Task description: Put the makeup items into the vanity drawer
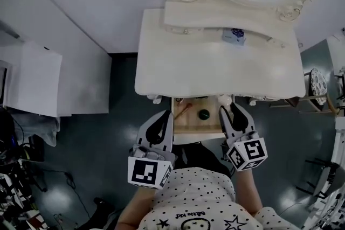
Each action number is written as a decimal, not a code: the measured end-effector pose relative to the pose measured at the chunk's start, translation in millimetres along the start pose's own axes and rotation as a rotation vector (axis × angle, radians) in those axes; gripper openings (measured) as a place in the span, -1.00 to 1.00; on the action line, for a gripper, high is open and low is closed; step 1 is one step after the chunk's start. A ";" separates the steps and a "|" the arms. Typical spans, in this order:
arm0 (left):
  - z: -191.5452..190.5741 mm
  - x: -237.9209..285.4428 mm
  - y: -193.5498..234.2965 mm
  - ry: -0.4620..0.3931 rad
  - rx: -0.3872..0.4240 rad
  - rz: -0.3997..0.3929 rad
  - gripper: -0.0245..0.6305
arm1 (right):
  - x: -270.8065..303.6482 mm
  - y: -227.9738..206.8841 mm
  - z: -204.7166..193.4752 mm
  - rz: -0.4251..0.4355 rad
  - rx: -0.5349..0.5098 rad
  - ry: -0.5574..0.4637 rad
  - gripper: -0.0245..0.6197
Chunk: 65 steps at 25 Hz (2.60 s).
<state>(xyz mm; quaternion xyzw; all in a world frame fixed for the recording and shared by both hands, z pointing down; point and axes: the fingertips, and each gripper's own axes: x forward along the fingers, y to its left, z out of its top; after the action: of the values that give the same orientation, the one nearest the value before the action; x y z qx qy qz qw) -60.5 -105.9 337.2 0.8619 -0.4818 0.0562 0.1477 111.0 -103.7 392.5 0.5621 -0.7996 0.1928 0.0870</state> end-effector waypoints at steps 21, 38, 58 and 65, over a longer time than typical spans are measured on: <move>-8.3 -15.5 -22.0 -0.002 -0.014 -0.028 -0.92 | -59.8 6.7 -14.1 -0.030 0.065 -0.026 -0.50; -18.1 -11.5 -30.0 0.019 -0.030 -0.020 -0.92 | -63.0 -8.8 -27.9 -0.041 0.068 0.016 -0.50; -72.3 27.8 -33.9 0.142 -0.051 -0.050 -0.92 | 12.9 -69.6 -137.9 -0.066 0.038 0.288 -0.50; -81.7 29.9 -27.8 0.158 -0.069 -0.040 -0.92 | 41.4 -82.1 -173.5 -0.075 0.015 0.376 -0.50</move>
<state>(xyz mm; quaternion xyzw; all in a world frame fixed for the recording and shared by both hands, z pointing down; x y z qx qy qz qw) -17.4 -91.4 416.3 0.8586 -0.4530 0.1044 0.2161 159.5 -93.2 582.5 0.5462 -0.7461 0.2972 0.2379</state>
